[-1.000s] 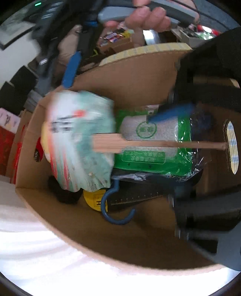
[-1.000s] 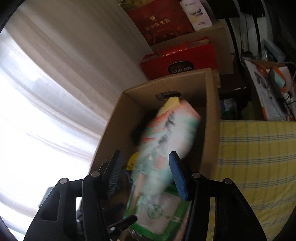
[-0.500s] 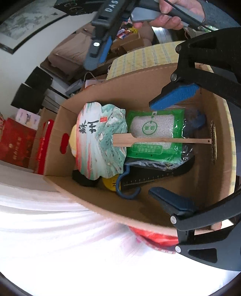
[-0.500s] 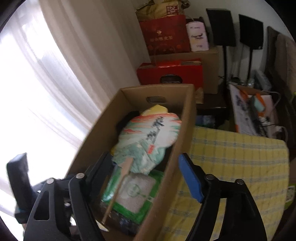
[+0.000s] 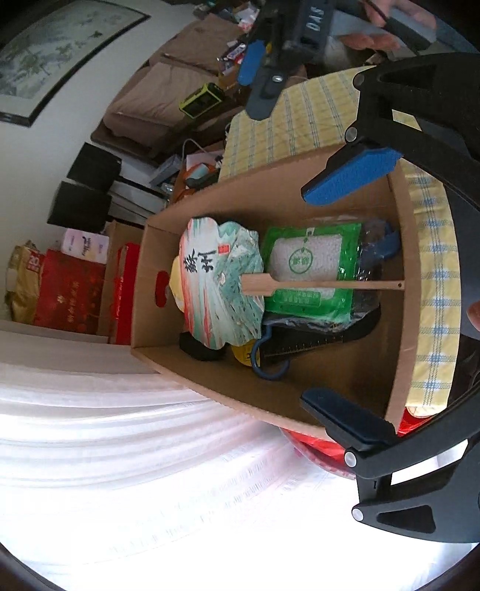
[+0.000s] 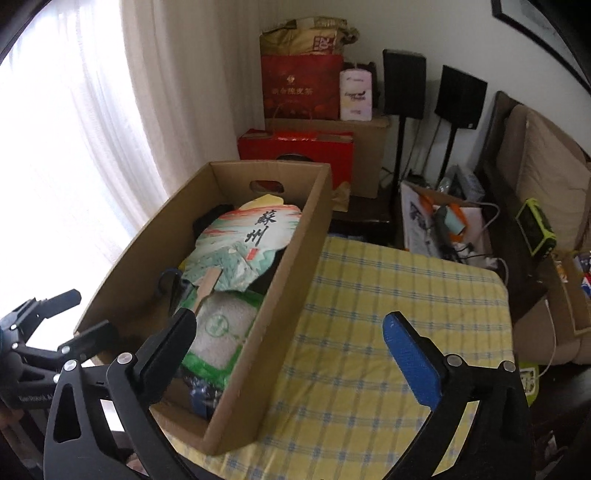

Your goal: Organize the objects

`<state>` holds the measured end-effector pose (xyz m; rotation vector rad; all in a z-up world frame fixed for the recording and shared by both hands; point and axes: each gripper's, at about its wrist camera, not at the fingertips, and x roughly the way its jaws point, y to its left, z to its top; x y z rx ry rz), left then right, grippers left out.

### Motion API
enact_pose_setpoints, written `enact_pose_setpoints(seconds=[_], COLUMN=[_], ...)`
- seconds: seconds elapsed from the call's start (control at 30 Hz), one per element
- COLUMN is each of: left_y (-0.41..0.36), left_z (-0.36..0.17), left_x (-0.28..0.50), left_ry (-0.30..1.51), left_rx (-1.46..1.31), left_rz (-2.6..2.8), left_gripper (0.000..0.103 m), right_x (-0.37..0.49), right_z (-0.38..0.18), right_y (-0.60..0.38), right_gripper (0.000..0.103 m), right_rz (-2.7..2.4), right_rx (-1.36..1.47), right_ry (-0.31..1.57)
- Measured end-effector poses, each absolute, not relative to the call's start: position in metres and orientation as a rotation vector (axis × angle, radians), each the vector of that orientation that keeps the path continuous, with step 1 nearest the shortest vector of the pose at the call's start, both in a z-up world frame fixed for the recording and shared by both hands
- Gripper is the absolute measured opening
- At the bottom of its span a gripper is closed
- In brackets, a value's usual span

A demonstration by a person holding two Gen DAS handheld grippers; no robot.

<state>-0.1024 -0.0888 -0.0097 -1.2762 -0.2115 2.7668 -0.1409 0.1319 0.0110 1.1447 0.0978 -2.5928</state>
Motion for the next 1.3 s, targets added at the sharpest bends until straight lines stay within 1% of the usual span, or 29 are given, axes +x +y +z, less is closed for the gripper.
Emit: enact_pose_setpoints(seconds=[0.03, 0.17, 0.27, 0.5, 0.7, 1.0, 1.3], left_y=[-0.087, -0.077, -0.067, -0.043, -0.034, -0.028, -0.032], left_z=[-0.008, 0.001, 0.005, 0.008, 0.008, 0.012, 0.009], left_x=[-0.1, -0.089, -0.082, -0.071, -0.061, -0.043, -0.023], left_ry=[-0.208, -0.188, -0.167, -0.065, -0.055, -0.075, -0.17], left_rx=[-1.267, -1.208, -1.185, -1.173, -1.162, -1.147, -1.165], left_rz=[2.774, 2.792, 2.794, 2.818, 2.836, 2.89, 2.86], left_gripper=[0.103, 0.103, 0.103, 0.103, 0.103, 0.103, 0.103], right_x=[-0.136, -0.12, -0.11, -0.09, -0.078, -0.049, -0.028], right_z=[0.011, 0.011, 0.009, 0.008, 0.008, 0.017, 0.014], right_y=[0.134, 0.141, 0.146, 0.158, 0.164, 0.177, 0.19], right_gripper=[0.102, 0.102, 0.103, 0.103, 0.103, 0.103, 0.103], right_rz=[-2.596, -2.597, -2.619, -2.646, -2.686, -2.742, -2.758], right_rx=[1.141, 1.127, 1.137, 1.137, 1.132, 1.1, 1.098], right_ry=[0.093, 0.079, 0.111, 0.124, 0.137, 0.12, 0.055])
